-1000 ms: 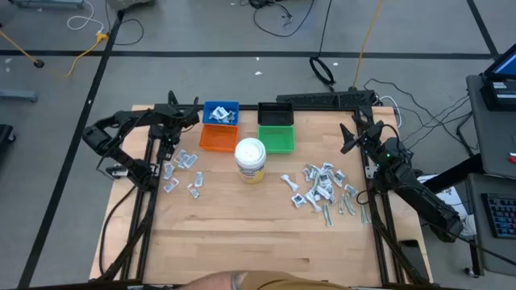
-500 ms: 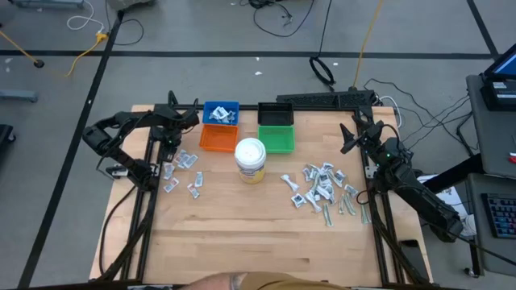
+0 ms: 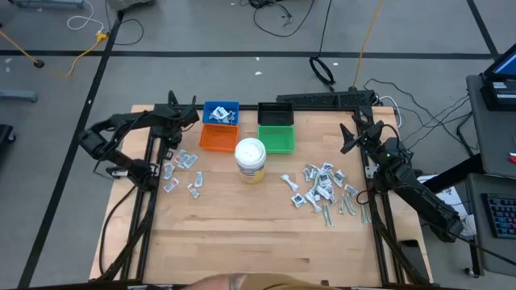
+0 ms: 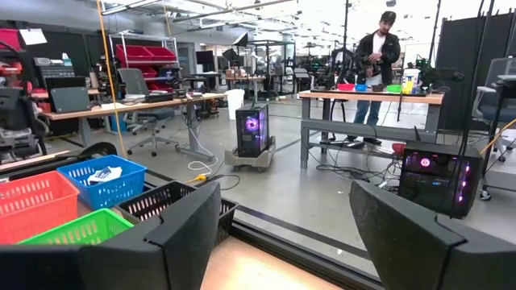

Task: Pick & Place First Aid Supplies
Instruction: Put the blue alcohol pad into the blue bin

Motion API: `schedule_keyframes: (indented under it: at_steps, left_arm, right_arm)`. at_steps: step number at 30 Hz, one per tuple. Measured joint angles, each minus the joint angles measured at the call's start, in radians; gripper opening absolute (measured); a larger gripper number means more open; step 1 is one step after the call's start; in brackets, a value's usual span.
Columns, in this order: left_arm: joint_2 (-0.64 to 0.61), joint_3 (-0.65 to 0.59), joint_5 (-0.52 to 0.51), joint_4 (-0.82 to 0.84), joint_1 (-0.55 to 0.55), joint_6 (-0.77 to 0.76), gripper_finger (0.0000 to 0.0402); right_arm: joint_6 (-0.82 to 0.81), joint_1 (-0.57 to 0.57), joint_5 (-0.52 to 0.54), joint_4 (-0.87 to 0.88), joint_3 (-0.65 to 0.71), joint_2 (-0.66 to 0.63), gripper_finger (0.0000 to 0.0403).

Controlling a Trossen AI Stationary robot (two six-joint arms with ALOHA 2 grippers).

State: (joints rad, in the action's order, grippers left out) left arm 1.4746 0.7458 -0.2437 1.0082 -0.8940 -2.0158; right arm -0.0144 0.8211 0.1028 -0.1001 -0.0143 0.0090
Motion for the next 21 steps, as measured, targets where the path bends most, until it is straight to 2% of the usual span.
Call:
schedule_keyframes:
  at_steps: [7,15,18,21]
  left_arm:
    - [-0.058,0.039,-0.047,0.056,-0.005,0.036,0.0008]
    - [-0.076,0.092,-0.074,0.077,-0.019,0.158,0.0004]
    - [-0.069,0.145,-0.105,0.079,-0.032,0.267,0.0002]
    - [-0.029,0.22,-0.126,0.075,-0.044,0.452,0.0002]
  right_arm:
    - [0.0,0.0,0.0,0.0,0.0,0.0,0.027]
    - [0.0,0.0,0.0,0.0,0.0,0.0,0.0274]
    - [0.0,0.0,0.0,0.0,0.0,0.0,0.0273]
    - [0.0,0.0,0.0,0.0,0.0,0.0,0.0272]
